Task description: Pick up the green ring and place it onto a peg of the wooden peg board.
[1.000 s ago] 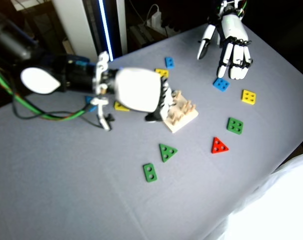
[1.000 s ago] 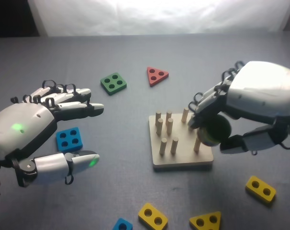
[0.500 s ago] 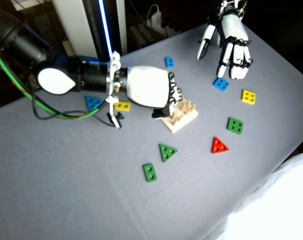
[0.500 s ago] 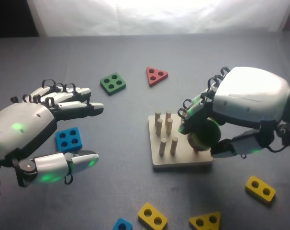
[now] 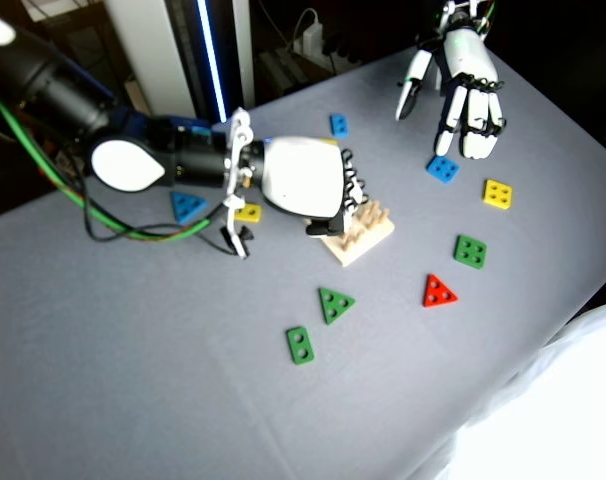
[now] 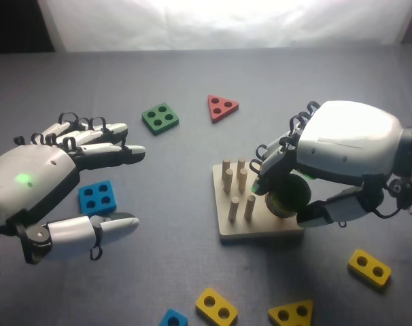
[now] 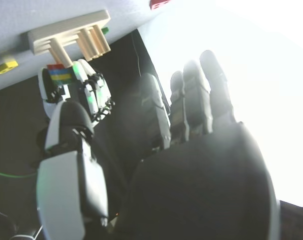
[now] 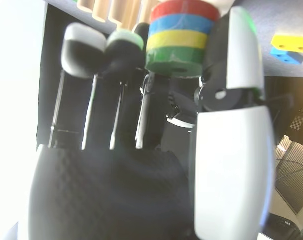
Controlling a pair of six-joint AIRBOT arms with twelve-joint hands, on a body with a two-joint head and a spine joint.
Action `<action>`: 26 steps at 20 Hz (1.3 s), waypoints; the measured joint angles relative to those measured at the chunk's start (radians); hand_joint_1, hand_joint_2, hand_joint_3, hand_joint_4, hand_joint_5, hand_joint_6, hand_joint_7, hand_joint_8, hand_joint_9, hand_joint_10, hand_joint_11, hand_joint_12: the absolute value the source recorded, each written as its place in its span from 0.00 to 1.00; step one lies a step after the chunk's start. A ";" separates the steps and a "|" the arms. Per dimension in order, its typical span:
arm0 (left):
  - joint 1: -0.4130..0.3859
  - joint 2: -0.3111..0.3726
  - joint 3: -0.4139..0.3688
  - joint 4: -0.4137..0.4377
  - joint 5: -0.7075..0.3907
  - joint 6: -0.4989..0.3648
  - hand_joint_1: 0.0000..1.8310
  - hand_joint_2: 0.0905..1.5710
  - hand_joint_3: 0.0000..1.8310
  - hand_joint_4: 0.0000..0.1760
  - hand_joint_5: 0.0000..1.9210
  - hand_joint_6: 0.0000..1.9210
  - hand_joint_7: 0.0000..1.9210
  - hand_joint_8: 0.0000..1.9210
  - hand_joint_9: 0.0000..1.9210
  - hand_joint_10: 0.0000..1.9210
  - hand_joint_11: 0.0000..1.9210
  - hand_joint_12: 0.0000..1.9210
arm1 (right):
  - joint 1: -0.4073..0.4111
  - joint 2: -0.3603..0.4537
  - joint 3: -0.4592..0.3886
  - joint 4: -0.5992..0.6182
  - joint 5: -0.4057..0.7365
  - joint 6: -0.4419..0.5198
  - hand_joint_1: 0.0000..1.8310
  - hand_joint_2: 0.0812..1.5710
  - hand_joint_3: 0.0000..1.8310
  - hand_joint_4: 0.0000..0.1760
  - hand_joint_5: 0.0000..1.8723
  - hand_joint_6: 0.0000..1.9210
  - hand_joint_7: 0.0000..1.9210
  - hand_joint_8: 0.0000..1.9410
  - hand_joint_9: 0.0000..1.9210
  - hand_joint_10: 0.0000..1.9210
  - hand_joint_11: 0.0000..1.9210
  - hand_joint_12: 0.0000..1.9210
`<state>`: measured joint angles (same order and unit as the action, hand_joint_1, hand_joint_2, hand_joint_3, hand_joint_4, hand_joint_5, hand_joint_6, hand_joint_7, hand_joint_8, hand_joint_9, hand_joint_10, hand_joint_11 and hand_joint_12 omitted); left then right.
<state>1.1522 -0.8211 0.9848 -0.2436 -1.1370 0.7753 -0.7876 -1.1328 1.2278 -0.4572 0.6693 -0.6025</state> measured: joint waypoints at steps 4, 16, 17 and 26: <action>0.000 0.000 0.000 -0.001 0.000 -0.003 0.37 0.67 0.00 0.24 0.29 0.00 0.13 0.00 0.12 0.00 0.00 0.34 | 0.000 0.000 -0.011 0.000 -0.008 -0.004 0.59 0.65 0.00 0.00 0.39 0.01 0.32 0.12 0.31 0.44 0.30 0.67; 0.005 -0.001 -0.008 -0.014 -0.051 -0.031 0.42 0.67 0.00 0.01 0.29 0.00 0.14 0.00 0.12 0.00 0.00 0.38 | -0.042 0.117 -0.101 0.153 0.242 0.025 0.52 0.63 0.00 0.05 0.38 0.00 0.32 0.01 0.28 0.00 0.01 0.56; 0.013 -0.012 0.005 -0.032 -0.099 -0.070 0.45 0.67 0.00 0.00 0.30 0.00 0.16 0.00 0.14 0.01 0.00 0.42 | -0.074 0.140 -0.103 0.224 0.315 0.026 0.51 0.67 0.00 0.00 0.36 0.00 0.31 0.00 0.26 0.00 0.01 0.49; 0.010 -0.019 -0.012 -0.077 -0.404 -0.118 0.35 0.78 0.00 0.00 0.13 0.00 0.22 0.00 0.26 0.01 0.00 0.54 | -0.218 0.245 -0.163 0.535 0.800 -0.006 0.36 0.83 0.00 0.00 0.23 0.00 0.37 0.00 0.44 0.00 0.34 0.18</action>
<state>1.1618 -0.8406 0.9730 -0.3210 -1.5410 0.6575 -1.0058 -0.8883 1.0653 0.0776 1.4693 -0.6090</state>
